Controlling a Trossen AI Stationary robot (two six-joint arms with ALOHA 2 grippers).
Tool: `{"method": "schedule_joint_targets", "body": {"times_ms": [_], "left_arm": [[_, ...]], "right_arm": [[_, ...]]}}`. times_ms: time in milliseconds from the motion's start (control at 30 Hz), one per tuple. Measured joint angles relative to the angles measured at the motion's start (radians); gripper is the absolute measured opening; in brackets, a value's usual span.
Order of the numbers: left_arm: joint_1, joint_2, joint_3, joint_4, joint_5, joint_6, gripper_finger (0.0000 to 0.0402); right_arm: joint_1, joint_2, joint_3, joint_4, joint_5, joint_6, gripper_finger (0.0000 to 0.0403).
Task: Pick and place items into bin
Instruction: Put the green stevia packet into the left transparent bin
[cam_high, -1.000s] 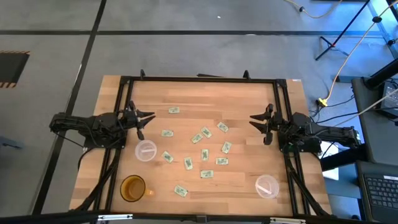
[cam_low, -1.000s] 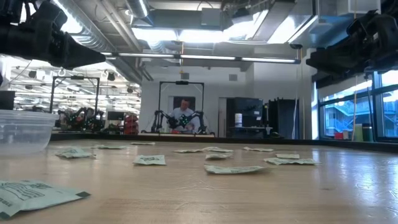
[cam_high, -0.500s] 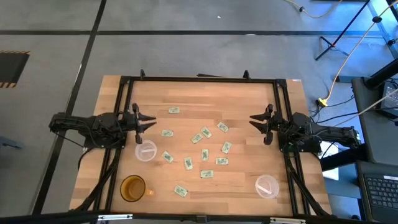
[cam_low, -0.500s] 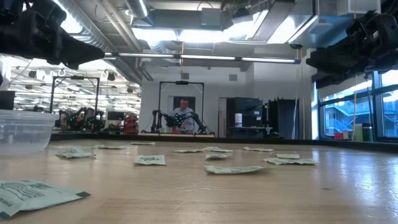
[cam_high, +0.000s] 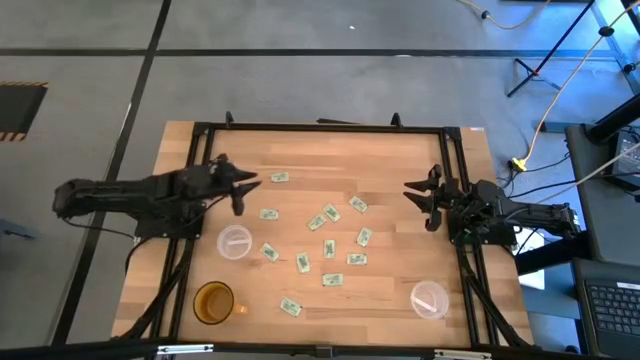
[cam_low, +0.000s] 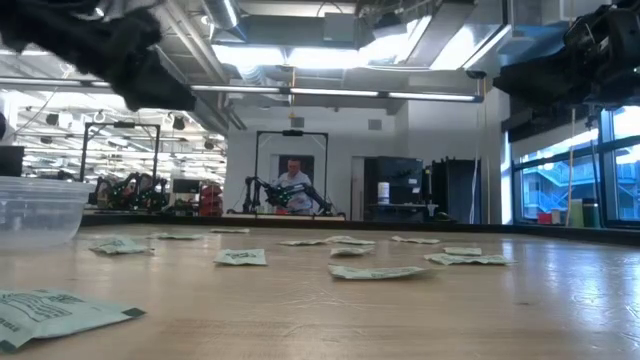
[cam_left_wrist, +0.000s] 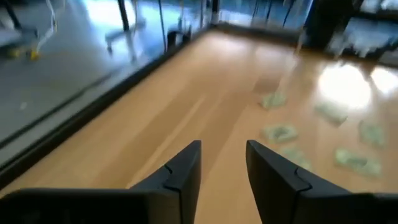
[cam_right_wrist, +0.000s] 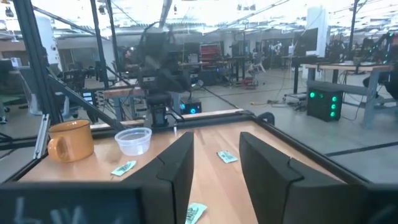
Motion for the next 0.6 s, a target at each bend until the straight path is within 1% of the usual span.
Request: {"method": "schedule_joint_targets", "body": {"times_ms": [100, 167, 300, 467, 600], "left_arm": [[0.09, 0.174, 0.12, -0.113, 0.089, 0.04, 0.0112], [0.147, 0.292, 0.186, -0.159, 0.15, 0.075, 0.0109], [0.237, 0.507, 0.277, -0.18, 0.254, 0.19, 0.0107], [0.314, 0.736, 0.362, -0.187, 0.315, 0.307, 0.0106], [0.343, 0.871, 0.414, -0.186, 0.32, 0.358, 0.0106]], "right_arm": [[0.0, 0.0, 0.0, 0.0, 0.0, -0.007, 0.0133], [0.0, 0.0, 0.0, 0.0, 0.0, -0.009, 0.0133], [0.0, 0.0, 0.0, 0.0, 0.0, -0.009, 0.0133], [0.0, 0.0, 0.0, -0.003, 0.0, -0.001, 0.0133], [0.0, 0.0, 0.0, -0.008, 0.0, 0.0, 0.0133]]}}
